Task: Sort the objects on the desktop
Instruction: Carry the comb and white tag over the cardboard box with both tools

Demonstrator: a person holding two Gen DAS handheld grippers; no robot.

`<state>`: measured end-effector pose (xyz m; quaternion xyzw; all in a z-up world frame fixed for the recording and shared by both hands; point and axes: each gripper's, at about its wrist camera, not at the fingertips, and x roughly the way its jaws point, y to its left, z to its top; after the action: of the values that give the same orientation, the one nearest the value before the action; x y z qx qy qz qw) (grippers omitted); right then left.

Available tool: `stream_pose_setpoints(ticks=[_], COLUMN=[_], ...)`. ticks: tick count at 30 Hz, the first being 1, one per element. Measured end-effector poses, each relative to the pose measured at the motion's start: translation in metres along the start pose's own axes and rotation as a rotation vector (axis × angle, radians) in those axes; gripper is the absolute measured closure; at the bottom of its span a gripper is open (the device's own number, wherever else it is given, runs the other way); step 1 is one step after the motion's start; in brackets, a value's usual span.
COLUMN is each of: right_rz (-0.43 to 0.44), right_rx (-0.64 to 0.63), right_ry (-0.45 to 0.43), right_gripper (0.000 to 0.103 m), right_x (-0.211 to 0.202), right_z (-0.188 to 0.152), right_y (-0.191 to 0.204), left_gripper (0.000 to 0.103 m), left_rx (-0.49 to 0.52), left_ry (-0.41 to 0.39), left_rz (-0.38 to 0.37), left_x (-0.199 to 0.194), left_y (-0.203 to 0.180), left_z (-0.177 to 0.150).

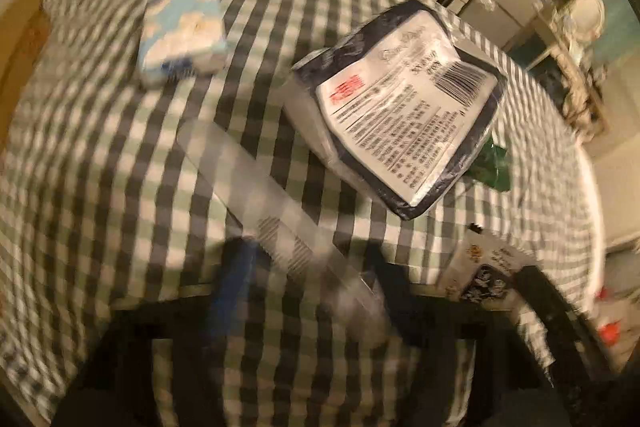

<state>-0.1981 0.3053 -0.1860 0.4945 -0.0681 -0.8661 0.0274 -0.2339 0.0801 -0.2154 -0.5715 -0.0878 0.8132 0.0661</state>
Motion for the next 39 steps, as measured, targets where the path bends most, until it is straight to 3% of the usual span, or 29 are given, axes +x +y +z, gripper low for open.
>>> stream_pose_setpoints(ticks=[1,2,8,14,18,22,29,39], right_rz=[-0.002,-0.004,-0.002,0.006,0.007,0.017,0.096,0.142], right_rx=[0.001,0.003,0.020,0.018,0.024,0.024,0.052,0.010], right_ry=[0.002,0.003,0.002,-0.013,-0.011,-0.006,-0.015,-0.098], right_gripper=[0.098,0.098,0.098,0.098,0.098,0.098,0.099,0.100], right_x=[0.001,0.001,0.000,-0.008,-0.010,-0.010,-0.016,-0.069], right_z=[0.000,0.000,0.000,-0.001,-0.001,-0.001,-0.001,0.003], right_y=[0.000,-0.001,-0.004,-0.001,-0.002,-0.003,-0.006,0.018], left_gripper=[0.074,0.088,0.095,0.097,0.097,0.097,0.100,0.100], left_rx=[0.022,0.037,0.107,0.150,0.197,0.186,0.236,0.234], left_ry=[-0.012,-0.016,-0.031,-0.031,0.014,0.027,-0.038,-0.219], left_rz=[-0.029,-0.060,-0.102,-0.104,-0.039,-0.034,0.009,-0.005], left_x=[-0.001,-0.003,-0.015,-0.029,-0.015,0.001,-0.026,-0.118], left_y=[-0.002,-0.002,0.004,0.006,-0.014,-0.026,-0.027,0.000], left_z=[-0.001,-0.002,-0.009,-0.023,-0.022,-0.018,-0.034,-0.023])
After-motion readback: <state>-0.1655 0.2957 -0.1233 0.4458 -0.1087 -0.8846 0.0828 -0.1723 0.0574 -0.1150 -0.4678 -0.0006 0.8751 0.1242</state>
